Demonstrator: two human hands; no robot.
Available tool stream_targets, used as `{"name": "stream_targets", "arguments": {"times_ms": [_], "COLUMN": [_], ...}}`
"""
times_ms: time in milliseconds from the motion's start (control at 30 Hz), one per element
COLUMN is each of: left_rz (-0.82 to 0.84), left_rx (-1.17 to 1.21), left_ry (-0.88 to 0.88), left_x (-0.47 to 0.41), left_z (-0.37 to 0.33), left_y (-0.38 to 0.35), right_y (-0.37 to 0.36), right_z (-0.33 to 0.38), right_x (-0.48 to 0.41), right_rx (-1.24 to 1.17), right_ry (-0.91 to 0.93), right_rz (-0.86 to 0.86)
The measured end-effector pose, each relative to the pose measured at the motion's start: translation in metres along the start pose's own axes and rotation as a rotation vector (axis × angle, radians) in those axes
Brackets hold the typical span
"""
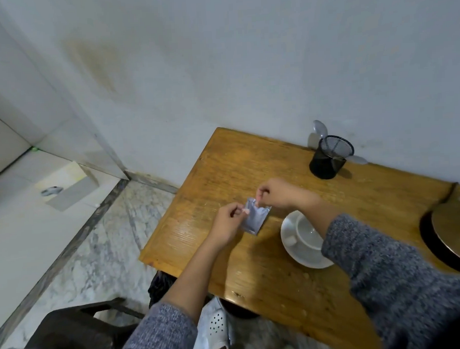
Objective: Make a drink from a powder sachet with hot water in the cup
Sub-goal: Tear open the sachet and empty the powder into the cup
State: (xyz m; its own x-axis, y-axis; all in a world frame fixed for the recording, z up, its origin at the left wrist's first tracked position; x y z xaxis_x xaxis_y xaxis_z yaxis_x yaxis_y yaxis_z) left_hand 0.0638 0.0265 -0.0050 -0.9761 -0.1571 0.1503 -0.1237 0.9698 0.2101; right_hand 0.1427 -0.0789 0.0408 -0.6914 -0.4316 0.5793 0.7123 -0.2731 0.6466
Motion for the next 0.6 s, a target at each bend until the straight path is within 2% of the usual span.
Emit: {"name": "stream_targets", "arguments": {"times_ms": [267, 467, 600], "left_rz": [0.188, 0.165, 0.179], "left_rx": [-0.027, -0.023, -0.020], "left_ry": [-0.171, -0.280, -0.287], "left_x": [-0.030, -0.040, -0.045], "left_z": [-0.069, -0.102, -0.107], "left_y": [0.002, 0.001, -0.006], "right_y": [0.061, 0.083, 0.081], "right_z": [0.019, 0.019, 0.013], "right_x": [0.031, 0.045, 0.048], "right_rx": [-0.126, -0.165, -0.223], "right_ry": [0.068, 0.075, 0.072], "right_rz": [-0.253, -0.385, -0.397]}}
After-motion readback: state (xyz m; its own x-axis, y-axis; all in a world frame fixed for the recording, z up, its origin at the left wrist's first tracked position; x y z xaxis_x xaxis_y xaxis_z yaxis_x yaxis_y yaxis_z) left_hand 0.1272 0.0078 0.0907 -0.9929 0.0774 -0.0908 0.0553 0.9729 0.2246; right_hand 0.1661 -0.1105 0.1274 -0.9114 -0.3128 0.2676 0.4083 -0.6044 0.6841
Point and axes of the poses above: each hand's wrist, its own x-axis away from the middle knuckle, its own y-axis out of the back of the hand, z = x × y, the point moved 7 cm from there along -x, towards the middle knuckle, and after that the axes turned 9 degrees about -y, right-handed, at the moved point
